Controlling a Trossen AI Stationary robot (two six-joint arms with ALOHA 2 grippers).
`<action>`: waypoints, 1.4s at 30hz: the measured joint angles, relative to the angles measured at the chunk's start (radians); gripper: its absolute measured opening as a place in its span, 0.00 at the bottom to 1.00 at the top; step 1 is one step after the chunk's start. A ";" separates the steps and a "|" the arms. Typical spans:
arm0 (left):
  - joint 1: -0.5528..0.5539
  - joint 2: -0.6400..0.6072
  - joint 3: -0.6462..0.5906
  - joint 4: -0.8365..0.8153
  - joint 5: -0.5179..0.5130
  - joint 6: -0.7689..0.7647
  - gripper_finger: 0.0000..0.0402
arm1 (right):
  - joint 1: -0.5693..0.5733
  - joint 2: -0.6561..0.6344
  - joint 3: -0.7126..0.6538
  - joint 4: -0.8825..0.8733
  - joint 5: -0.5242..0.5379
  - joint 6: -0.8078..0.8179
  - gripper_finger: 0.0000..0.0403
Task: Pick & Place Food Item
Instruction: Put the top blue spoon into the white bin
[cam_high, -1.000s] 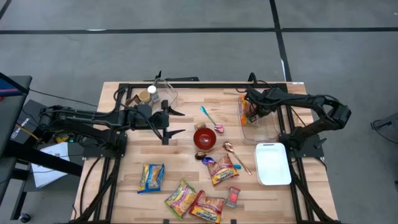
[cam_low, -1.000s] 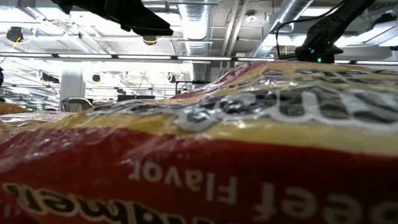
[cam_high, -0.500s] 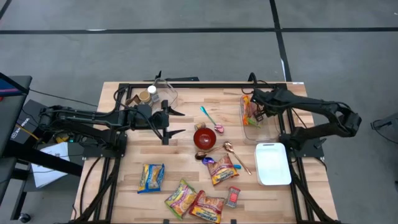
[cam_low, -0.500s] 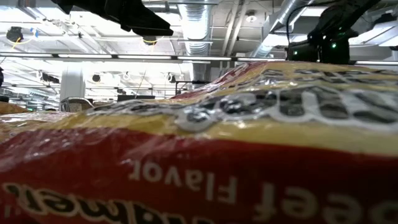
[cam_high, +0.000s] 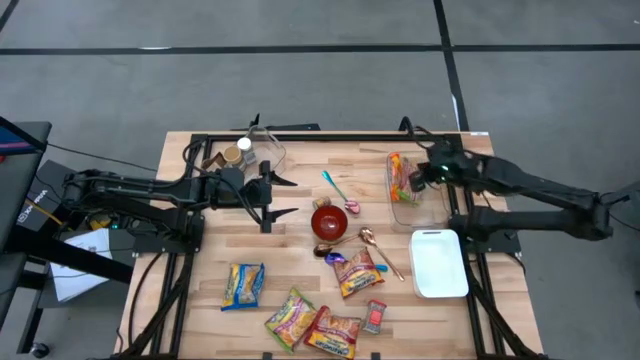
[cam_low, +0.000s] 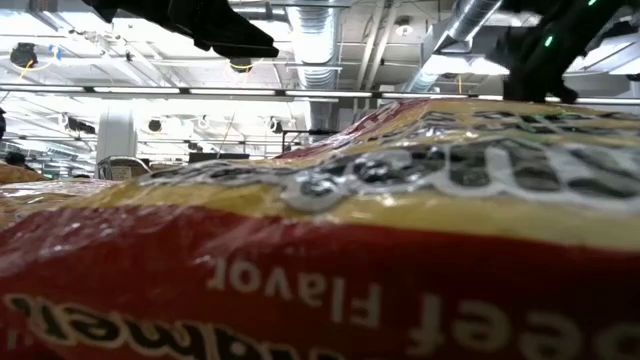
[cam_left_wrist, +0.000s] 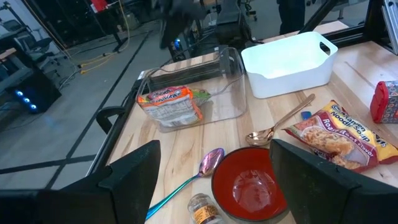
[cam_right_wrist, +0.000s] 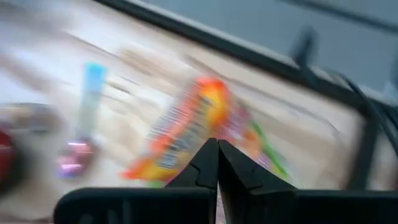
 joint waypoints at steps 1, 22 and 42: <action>0.000 0.004 0.000 0.002 0.007 0.000 0.74 | 0.040 -0.029 0.000 0.029 0.000 -0.018 0.00; 0.000 0.161 -0.001 0.173 0.041 0.100 0.74 | 0.558 -0.072 -0.192 0.439 0.234 -0.207 0.41; 0.000 0.161 0.000 0.172 0.037 0.101 0.74 | 0.712 0.373 -0.205 0.801 0.205 -0.531 0.36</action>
